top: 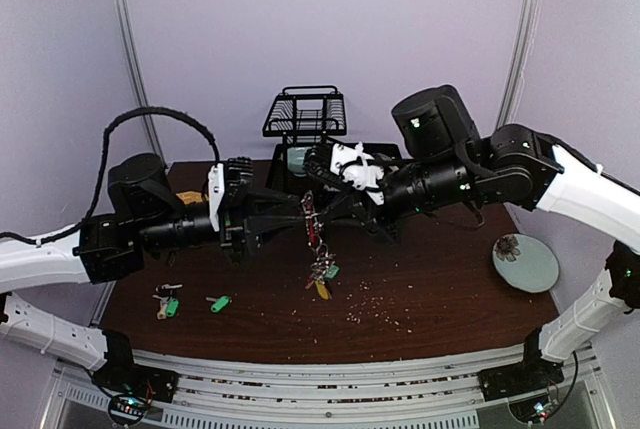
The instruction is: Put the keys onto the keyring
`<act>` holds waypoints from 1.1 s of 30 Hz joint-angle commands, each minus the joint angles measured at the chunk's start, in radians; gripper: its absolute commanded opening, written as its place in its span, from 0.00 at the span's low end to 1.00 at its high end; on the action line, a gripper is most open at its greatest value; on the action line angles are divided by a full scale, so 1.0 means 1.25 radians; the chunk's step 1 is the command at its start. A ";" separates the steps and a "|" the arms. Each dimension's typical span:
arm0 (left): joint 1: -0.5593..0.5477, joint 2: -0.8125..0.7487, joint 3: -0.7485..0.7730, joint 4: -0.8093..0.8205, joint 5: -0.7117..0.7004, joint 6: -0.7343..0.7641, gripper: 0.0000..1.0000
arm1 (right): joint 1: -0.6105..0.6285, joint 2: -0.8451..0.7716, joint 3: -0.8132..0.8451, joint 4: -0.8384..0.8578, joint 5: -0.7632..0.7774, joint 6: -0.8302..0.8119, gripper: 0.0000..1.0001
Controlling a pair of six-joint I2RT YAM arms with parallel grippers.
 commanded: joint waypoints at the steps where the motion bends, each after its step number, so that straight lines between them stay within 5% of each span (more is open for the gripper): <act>1: 0.004 0.049 0.044 -0.117 0.013 0.025 0.29 | 0.024 0.032 0.064 -0.107 0.097 -0.047 0.00; 18: 0.004 0.068 0.033 -0.100 -0.049 0.031 0.13 | 0.052 0.045 0.085 -0.068 0.077 -0.056 0.00; 21: 0.004 0.057 0.019 -0.079 -0.063 0.034 0.00 | 0.052 0.046 0.085 -0.068 0.080 -0.056 0.00; 28: 0.004 0.032 -0.009 -0.041 -0.077 0.039 0.00 | 0.051 0.010 0.030 0.003 0.076 -0.044 0.00; 30: 0.004 0.010 -0.036 0.019 -0.068 0.035 0.00 | 0.046 -0.014 -0.016 0.057 0.072 -0.031 0.19; 33: 0.004 -0.021 -0.075 0.112 -0.055 0.023 0.00 | 0.023 -0.057 -0.106 0.154 0.019 -0.003 0.25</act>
